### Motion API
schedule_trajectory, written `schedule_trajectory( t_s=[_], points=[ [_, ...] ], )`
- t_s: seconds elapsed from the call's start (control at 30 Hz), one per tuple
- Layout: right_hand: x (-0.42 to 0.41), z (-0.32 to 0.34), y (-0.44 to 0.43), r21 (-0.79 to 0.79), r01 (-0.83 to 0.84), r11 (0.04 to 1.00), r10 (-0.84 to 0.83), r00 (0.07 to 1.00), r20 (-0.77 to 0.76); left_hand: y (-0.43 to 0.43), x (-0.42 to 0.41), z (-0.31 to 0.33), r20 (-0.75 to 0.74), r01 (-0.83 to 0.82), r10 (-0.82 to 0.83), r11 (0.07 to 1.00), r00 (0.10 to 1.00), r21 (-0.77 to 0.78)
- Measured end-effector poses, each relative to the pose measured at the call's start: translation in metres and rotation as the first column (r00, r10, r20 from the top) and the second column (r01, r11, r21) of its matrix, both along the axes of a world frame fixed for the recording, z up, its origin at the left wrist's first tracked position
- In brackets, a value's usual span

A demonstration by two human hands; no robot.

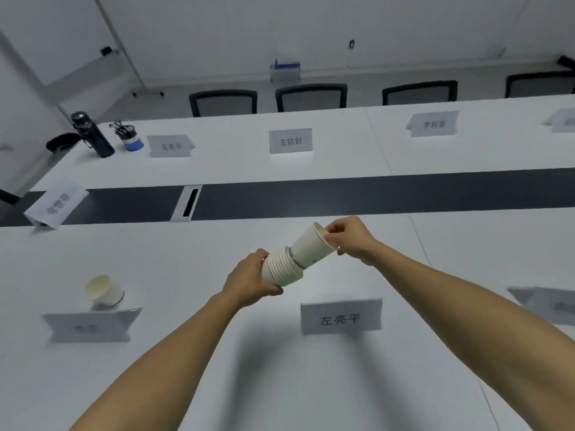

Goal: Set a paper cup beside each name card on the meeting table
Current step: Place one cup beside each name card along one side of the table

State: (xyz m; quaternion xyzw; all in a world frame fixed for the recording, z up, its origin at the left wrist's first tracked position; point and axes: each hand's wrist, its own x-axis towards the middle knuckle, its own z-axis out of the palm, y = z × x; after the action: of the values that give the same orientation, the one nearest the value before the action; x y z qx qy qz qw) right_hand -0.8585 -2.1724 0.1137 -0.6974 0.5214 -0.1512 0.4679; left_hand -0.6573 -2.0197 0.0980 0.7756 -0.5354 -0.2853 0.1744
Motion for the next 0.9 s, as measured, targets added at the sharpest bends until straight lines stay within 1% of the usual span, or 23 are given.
schedule_trajectory(
  t_s=[0.07,0.13,0.27,0.37,0.47,0.7,0.9],
  points=[
    [-0.010,-0.015,-0.018,0.000,0.104,0.995,-0.104,0.994,-0.031,0.007,-0.001,-0.012,0.006,-0.032,0.032,0.997,0.999,0.063],
    [-0.020,-0.038,-0.030,-0.001,0.154,0.988,-0.153,0.982,-0.114,0.012,-0.004,-0.026,0.000,-0.050,0.050,0.992,0.999,0.115],
    [-0.034,-0.094,-0.026,0.071,0.091,0.993,-0.068,0.958,-0.278,0.022,-0.018,-0.045,-0.001,-0.070,0.072,0.980,0.997,0.184],
    [-0.037,-0.121,-0.017,0.096,0.073,0.993,-0.041,0.951,-0.308,0.029,-0.025,-0.055,0.004,-0.088,0.090,0.973,0.996,0.213],
    [-0.036,-0.134,-0.017,0.113,0.075,0.991,-0.036,0.948,-0.317,0.034,-0.030,-0.060,0.019,-0.119,0.118,0.966,0.993,0.230],
    [-0.037,-0.135,-0.020,0.171,0.069,0.983,-0.008,0.944,-0.331,0.041,-0.036,-0.054,0.041,-0.138,0.132,0.965,0.990,0.222],
    [-0.064,-0.098,0.001,0.056,0.075,0.996,-0.047,0.920,-0.388,0.040,-0.049,-0.033,0.058,-0.062,0.054,0.985,0.997,0.158]
  ],
)
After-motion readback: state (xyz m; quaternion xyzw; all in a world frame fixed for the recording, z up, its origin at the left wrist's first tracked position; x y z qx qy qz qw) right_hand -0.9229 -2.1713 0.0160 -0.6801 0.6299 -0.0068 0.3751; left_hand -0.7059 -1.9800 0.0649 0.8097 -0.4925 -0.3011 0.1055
